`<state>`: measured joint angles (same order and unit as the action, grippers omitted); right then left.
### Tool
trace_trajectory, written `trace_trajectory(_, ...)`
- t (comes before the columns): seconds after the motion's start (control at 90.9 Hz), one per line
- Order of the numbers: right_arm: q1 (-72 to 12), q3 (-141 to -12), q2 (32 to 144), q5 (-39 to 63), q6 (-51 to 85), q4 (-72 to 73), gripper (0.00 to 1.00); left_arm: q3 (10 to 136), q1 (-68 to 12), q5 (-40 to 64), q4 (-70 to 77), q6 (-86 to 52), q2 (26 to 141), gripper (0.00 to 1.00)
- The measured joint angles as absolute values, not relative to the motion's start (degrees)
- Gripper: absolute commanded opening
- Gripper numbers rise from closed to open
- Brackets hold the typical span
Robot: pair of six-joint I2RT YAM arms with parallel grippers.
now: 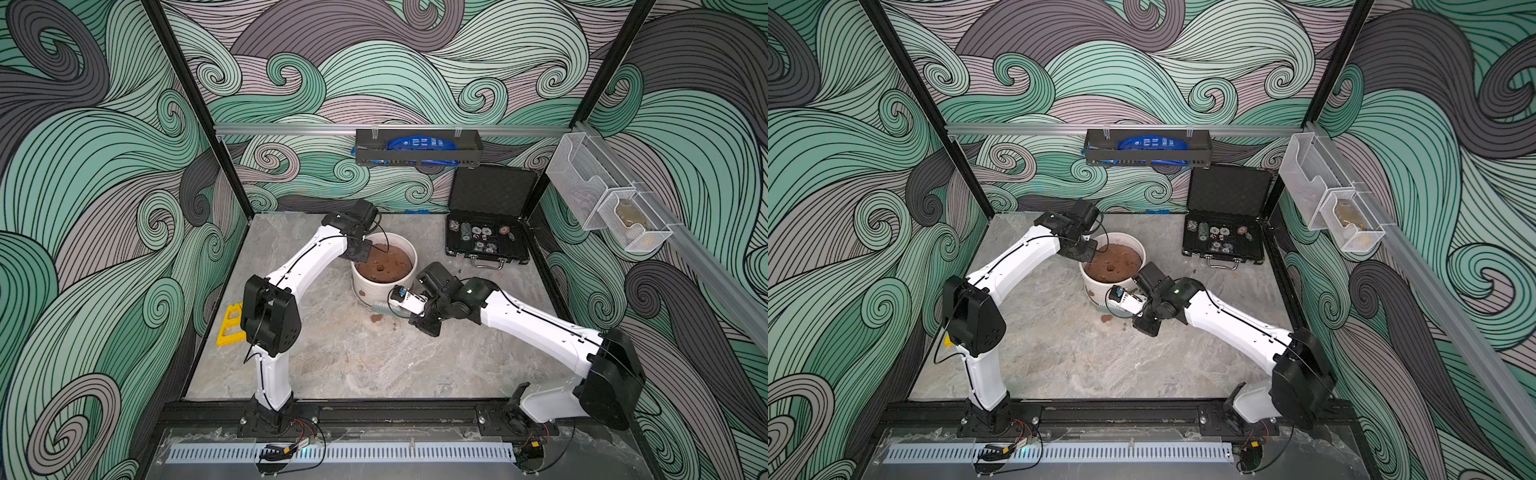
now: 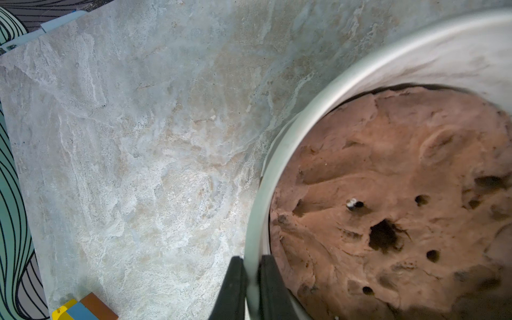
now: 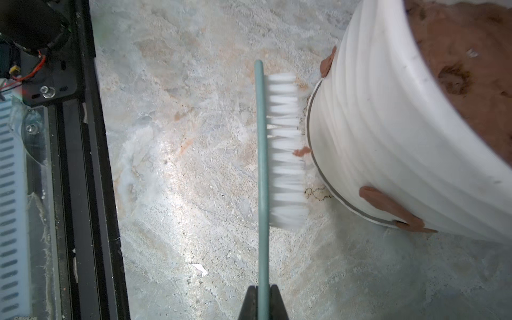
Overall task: Scrub the dried mud off the ceramic pot
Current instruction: Rotate the pot at the center of the board, then brush off the soil from the pot.
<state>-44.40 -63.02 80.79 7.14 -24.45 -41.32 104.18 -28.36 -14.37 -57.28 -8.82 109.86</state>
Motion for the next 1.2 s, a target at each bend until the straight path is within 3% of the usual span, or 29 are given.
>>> trace_trajectory(0.352,-41.1,-67.3,85.9,6.5,-25.2,-40.3,0.0,106.5,-26.7,-9.8,-56.9,-2.3,111.4,0.01)
trace_trajectory(1.2,-41.5,-62.0,83.4,1.7,-25.6,-40.2,0.0,109.1,-23.9,0.3,-54.7,12.7,113.5,0.03)
